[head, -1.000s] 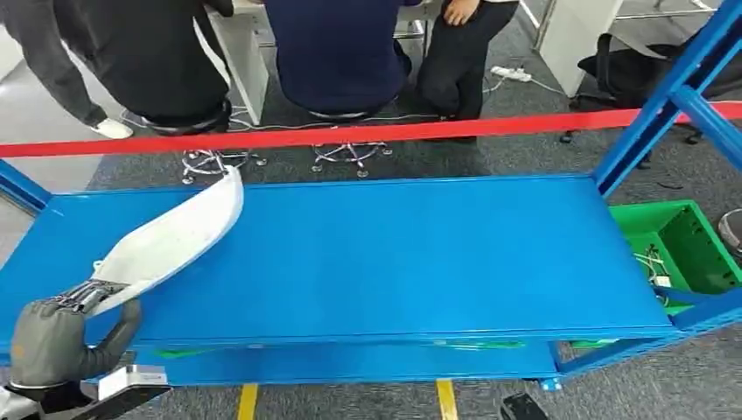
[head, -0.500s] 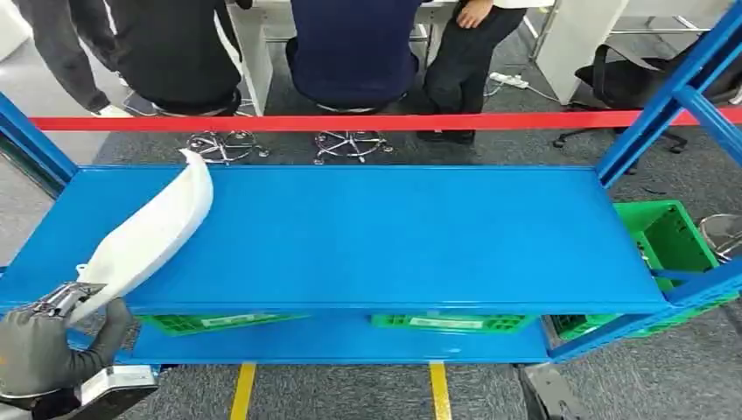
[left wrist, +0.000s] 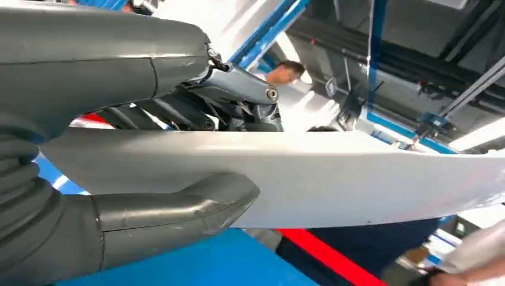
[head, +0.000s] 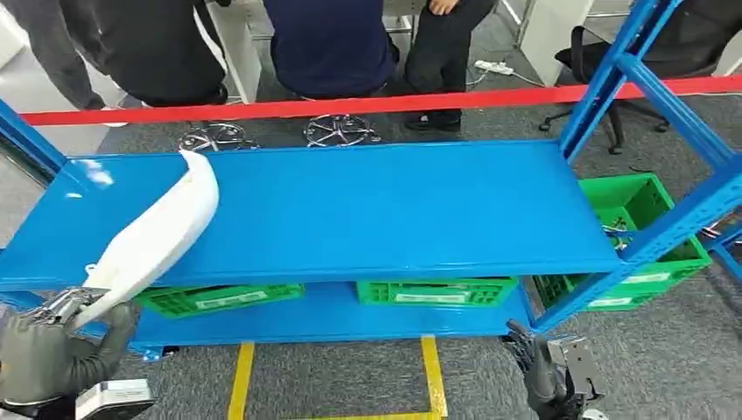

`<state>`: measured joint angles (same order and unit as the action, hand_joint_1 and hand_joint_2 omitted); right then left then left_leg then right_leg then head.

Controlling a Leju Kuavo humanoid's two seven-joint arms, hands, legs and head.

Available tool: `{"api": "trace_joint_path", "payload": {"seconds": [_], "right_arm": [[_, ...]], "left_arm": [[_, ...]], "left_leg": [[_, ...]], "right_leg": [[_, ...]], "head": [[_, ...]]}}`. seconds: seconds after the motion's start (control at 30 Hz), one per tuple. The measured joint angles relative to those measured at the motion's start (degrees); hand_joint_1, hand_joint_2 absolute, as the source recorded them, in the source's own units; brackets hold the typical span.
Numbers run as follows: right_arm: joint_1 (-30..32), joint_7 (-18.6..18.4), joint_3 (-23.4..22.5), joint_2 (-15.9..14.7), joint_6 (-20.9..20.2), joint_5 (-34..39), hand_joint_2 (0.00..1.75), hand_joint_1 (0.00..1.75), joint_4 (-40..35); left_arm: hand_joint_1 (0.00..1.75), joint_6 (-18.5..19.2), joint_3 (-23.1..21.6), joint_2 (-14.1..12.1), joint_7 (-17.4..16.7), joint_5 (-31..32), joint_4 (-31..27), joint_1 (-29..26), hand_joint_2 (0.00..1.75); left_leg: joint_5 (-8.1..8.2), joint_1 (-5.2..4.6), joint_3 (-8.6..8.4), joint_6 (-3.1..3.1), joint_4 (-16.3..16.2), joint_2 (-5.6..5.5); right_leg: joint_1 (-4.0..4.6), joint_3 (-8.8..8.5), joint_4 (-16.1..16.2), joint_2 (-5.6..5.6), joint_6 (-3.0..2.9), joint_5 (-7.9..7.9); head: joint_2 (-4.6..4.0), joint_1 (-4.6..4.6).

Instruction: Take the parts from the cabinet and place them on the table.

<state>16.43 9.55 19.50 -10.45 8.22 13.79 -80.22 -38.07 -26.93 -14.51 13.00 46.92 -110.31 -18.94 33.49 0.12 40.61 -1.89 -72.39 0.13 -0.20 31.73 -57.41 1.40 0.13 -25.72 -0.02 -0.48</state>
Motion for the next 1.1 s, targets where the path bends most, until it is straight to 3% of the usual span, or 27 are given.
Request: {"api": "trace_joint_path", "payload": {"seconds": [0.03,0.07,0.13,0.17,0.2,0.23,0.27,0.33,0.37,0.4,0.43,0.5,0.53,0.6,0.63,0.67,0.7,0.73,0.77,0.83,0.87,0.9,0.93,0.97,1.0,1.03,1.1], "right_arm": [[-0.01,0.09,0.00,0.00,0.02,0.00,0.00,0.00,0.02],[-0.01,0.13,0.00,0.00,0.07,0.00,0.00,0.00,0.02],[-0.09,0.15,0.00,0.02,0.13,0.00,0.00,0.00,0.02],[-0.21,0.18,0.00,0.02,0.18,0.00,0.00,0.00,0.00],[-0.29,0.22,0.00,0.11,0.18,0.00,0.00,0.00,-0.02],[-0.42,0.24,0.02,0.11,0.20,-0.02,0.00,0.00,-0.04],[-0.42,0.31,0.00,0.09,0.26,-0.02,0.00,0.00,-0.04],[-0.16,0.31,0.02,0.11,0.44,-0.02,0.00,0.00,0.02],[-0.06,0.33,0.11,0.11,0.55,-0.04,0.00,0.00,0.09],[-0.02,0.28,0.28,0.13,0.53,-0.04,0.00,0.00,0.11],[-0.16,0.31,0.31,0.13,0.64,-0.04,0.00,0.00,0.11],[-0.56,0.31,0.35,0.13,0.79,-0.02,0.00,0.00,0.13],[-0.60,0.31,0.37,0.13,0.83,-0.02,0.00,0.00,0.20],[-0.57,0.31,0.46,0.13,0.88,0.00,0.00,0.00,0.37],[-0.60,0.31,0.46,0.13,0.99,0.00,0.00,0.00,0.44],[-0.70,0.33,0.48,0.13,1.03,0.00,0.00,0.00,0.44],[-0.92,0.35,0.48,0.13,1.07,0.02,0.00,0.00,0.44],[-1.28,0.46,0.50,0.13,1.18,0.04,0.00,0.00,0.42],[-1.54,0.55,0.55,0.13,1.38,0.09,0.00,0.00,0.50],[-1.37,0.83,0.55,0.13,1.79,0.20,0.00,0.00,0.64],[-1.20,0.92,0.55,0.13,1.99,0.33,0.00,0.00,0.77],[-1.26,1.05,0.55,0.15,2.21,0.46,0.00,0.00,0.85],[-1.37,1.16,0.57,0.13,2.38,0.46,0.00,0.00,0.94],[-1.43,1.38,0.55,0.13,2.58,0.48,0.00,0.00,0.96],[-1.40,1.53,0.50,0.13,2.80,0.53,0.00,0.00,0.96],[-1.26,1.86,0.48,0.13,3.06,0.57,0.00,0.00,0.96],[-0.85,2.29,0.37,0.13,3.50,0.55,0.00,0.00,0.96]], "left_arm": [[1.75,-0.11,-0.04,0.02,0.38,-0.52,0.02,0.00,1.75],[1.75,-0.17,-0.04,0.07,0.55,-0.83,0.04,0.01,1.75],[1.75,-0.24,-0.11,0.11,0.74,-0.92,0.04,0.02,1.75],[1.75,-0.31,-0.13,0.13,0.81,-0.92,0.04,0.05,1.75],[1.75,-0.33,-0.17,0.17,0.83,-0.92,0.04,0.13,1.75],[1.75,-0.44,-0.22,0.20,0.96,-0.94,0.04,0.14,1.75],[1.75,-0.48,-0.28,0.22,1.01,-1.02,0.07,0.14,1.75],[1.75,-0.53,-0.35,0.26,1.40,-1.33,0.09,0.19,1.75],[1.75,-0.53,-0.37,0.37,1.55,-1.46,0.11,0.44,1.75],[1.75,-0.53,-0.39,0.39,1.64,-1.46,0.13,0.50,1.75],[1.75,-0.63,-0.39,0.44,1.75,-1.48,0.13,0.41,1.75],[1.75,-0.66,-0.39,0.55,1.86,-1.48,0.15,0.37,1.75],[1.75,-0.66,-0.42,0.55,1.97,-1.48,0.18,0.39,1.75],[1.75,-0.68,-0.42,0.57,2.04,-1.57,0.24,0.40,1.75],[1.75,-0.68,-0.41,0.59,2.12,-1.79,0.24,0.41,1.75],[1.75,-0.68,-0.41,0.61,2.21,-2.05,0.24,0.43,1.75],[1.75,-0.68,-0.41,0.61,2.36,-2.23,0.24,0.43,1.75],[1.75,-0.72,-0.37,0.61,2.63,-2.73,0.24,0.42,1.75],[1.75,-0.66,-0.39,0.61,3.00,-3.28,0.26,0.44,1.75],[1.75,-0.46,-0.44,0.66,3.74,-4.02,0.26,0.57,1.75],[1.75,-0.42,-0.41,0.66,4.07,-4.41,0.33,0.52,1.75],[1.75,-0.31,-0.39,0.70,4.27,-4.61,0.37,0.51,1.75],[1.75,-0.26,-0.39,0.72,4.55,-4.87,0.42,0.44,1.75],[1.75,-0.11,-0.37,0.72,4.66,-5.11,0.48,0.46,1.75],[1.75,0.02,-0.39,0.77,4.75,-5.27,0.57,0.45,1.75],[1.75,0.09,-0.39,0.81,4.96,-5.70,0.72,0.45,1.75],[1.75,0.09,-0.37,0.92,5.31,-6.20,0.90,0.54,1.75]], "left_leg": [[0.08,0.00,0.12,0.03,-2.28,0.00],[-1.14,0.00,-0.95,0.12,-2.03,-0.01],[-5.26,0.00,-6.56,0.55,5.10,-0.50],[-6.13,0.09,-10.72,0.87,11.01,-2.19],[-4.66,0.11,-13.94,1.21,15.65,-4.97],[-4.15,0.39,-14.74,1.24,17.83,-5.04],[-4.31,0.14,-14.20,1.32,17.52,-4.54],[-5.19,0.12,-13.61,2.16,17.43,-3.04],[-5.89,0.47,-12.94,2.63,17.64,-1.89],[-6.48,0.40,-12.21,3.01,17.62,-1.44],[-7.03,0.32,-11.52,3.11,17.61,-0.72],[-8.30,0.16,-9.93,3.21,17.56,0.80],[-8.96,0.16,-9.06,3.17,17.45,1.59],[-10.12,0.17,-7.39,2.96,17.25,2.93],[-10.56,0.17,-6.68,2.75,17.10,3.51],[-11.01,0.17,-6.07,2.50,16.96,4.12],[-11.36,-0.04,-6.03,2.16,16.70,4.57],[-11.75,-0.19,-5.78,1.83,16.45,5.25],[-12.47,-0.26,-5.77,1.58,16.50,5.92],[-13.18,0.06,-5.69,1.10,16.56,6.97],[-13.03,0.11,-5.44,0.70,16.44,6.77],[-10.39,0.35,-5.04,0.11,15.26,3.74],[-6.72,0.35,-4.24,-0.03,12.38,1.91],[-3.08,0.34,-3.07,-0.15,8.03,0.99],[-0.67,0.32,-2.12,-0.14,4.10,0.58],[0.45,0.26,-1.46,0.00,0.31,0.36],[-2.27,0.16,-3.33,0.47,0.40,0.16]], "right_leg": [[0.01,0.92,-0.03,0.27,0.08,0.66],[0.01,1.76,-0.04,0.59,0.21,1.28],[-0.01,3.29,-0.05,1.71,0.64,2.59],[-0.11,3.86,-0.12,2.35,0.86,3.28],[0.08,4.48,-0.21,2.74,1.12,3.81],[0.18,4.84,-0.29,3.24,1.35,4.40],[0.12,4.99,-0.01,3.81,1.71,5.15],[-0.02,5.53,0.80,5.32,2.75,6.67],[-0.11,5.98,0.27,4.74,2.84,6.13],[0.26,7.33,-1.32,2.31,3.00,3.14],[0.22,8.40,-4.75,0.76,3.22,-0.65],[0.11,10.30,-13.98,-0.79,3.70,-6.86],[0.08,10.45,-17.36,-0.99,3.90,-7.25],[-0.10,7.72,-17.39,-1.16,4.07,-3.35],[-0.14,4.83,-14.36,-1.51,4.07,-1.30],[-0.15,0.73,-9.32,-2.57,4.09,-0.55],[-0.11,-3.67,-3.35,-4.87,4.13,-2.55],[0.42,-7.01,1.91,-5.38,3.90,-4.36],[0.45,-6.21,1.83,-5.04,3.03,-4.47],[0.73,-4.88,1.37,-3.94,2.35,-4.02],[0.51,-4.50,1.64,-3.47,1.30,-3.31],[0.39,-3.71,1.60,-3.02,0.76,-2.64],[0.37,-2.97,1.56,-2.50,0.40,-1.97],[0.38,-2.53,1.56,-1.88,0.18,-1.20],[0.46,-1.66,1.46,-1.27,0.10,-0.42],[0.58,-0.48,1.30,-0.47,0.06,0.40],[0.72,1.56,0.95,0.93,0.20,1.67]], "head": [[0.00,0.02],[0.00,0.00],[0.00,0.02],[0.00,0.02],[0.00,0.02],[0.00,0.13],[0.00,0.11],[0.00,0.20],[0.00,-0.07],[0.00,0.42],[0.00,0.74],[0.00,0.70],[0.00,0.77],[0.00,0.76],[0.00,0.74],[0.00,0.74],[0.00,0.79],[0.00,0.85],[0.00,0.65],[0.00,0.81],[0.00,0.79],[0.00,0.72],[0.00,0.70],[0.00,0.65],[0.00,0.68],[0.00,0.65],[0.00,0.68]]}}
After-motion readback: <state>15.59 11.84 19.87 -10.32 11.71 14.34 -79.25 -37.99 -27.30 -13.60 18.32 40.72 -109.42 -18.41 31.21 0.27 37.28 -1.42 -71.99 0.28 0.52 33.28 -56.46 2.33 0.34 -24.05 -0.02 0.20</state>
